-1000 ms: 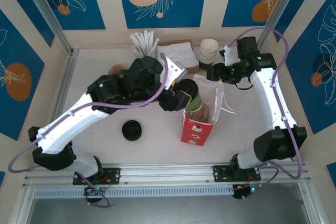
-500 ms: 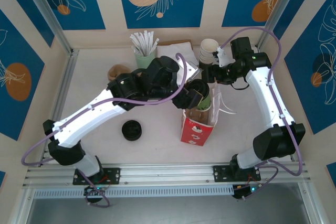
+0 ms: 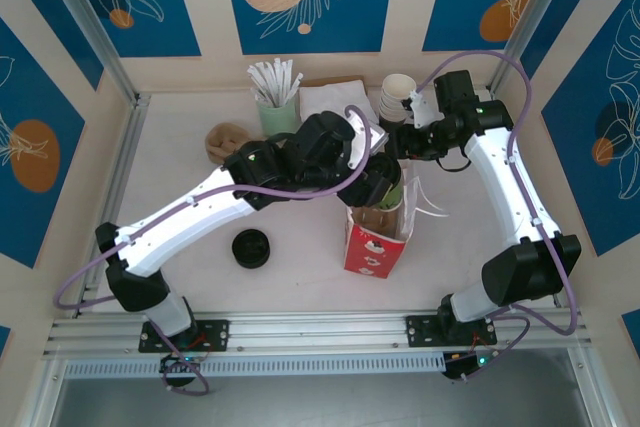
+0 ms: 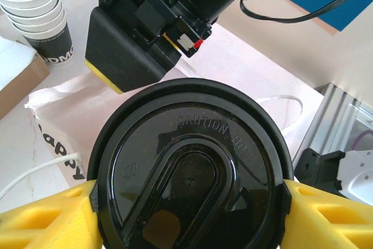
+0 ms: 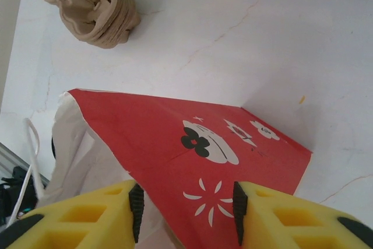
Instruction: Pack the takeout coffee
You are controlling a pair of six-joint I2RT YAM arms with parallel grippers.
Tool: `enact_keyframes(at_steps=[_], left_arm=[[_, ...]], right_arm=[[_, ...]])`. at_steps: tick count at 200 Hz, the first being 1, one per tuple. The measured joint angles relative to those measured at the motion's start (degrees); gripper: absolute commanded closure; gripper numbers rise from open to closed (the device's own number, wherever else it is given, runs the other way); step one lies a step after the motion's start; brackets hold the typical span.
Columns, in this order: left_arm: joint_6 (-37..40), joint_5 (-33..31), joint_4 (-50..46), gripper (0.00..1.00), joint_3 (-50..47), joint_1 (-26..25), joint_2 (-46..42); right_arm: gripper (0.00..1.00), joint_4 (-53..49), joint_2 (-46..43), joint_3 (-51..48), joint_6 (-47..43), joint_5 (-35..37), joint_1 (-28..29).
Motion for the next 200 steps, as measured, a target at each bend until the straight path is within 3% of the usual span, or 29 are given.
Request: enact_keyframes(at_steps=[37,64,140,200], left_arm=[[0.48,-0.63,1.51,0.31,-1.99,0.0,3.02],[0.87,-0.83,2.01,0.31,-2.14,0.28,5.35],[0.85,-4.59,2.4,0.31,0.46,0.92,10.08],[0.85,-7.65,4.09,0.31,0.44,0.92,10.05]], right_arm=[[0.75,2.49,-1.03,-0.52,3.28,0.04,0.11],[0.74,3.96,-2.97,-1.81,7.08,0.48,0.09],[0.48,0.81,-5.86,1.33,21.7,0.57,-5.29],[0.45,-3.82,-7.26,6.03,23.69,-1.16,-7.98]])
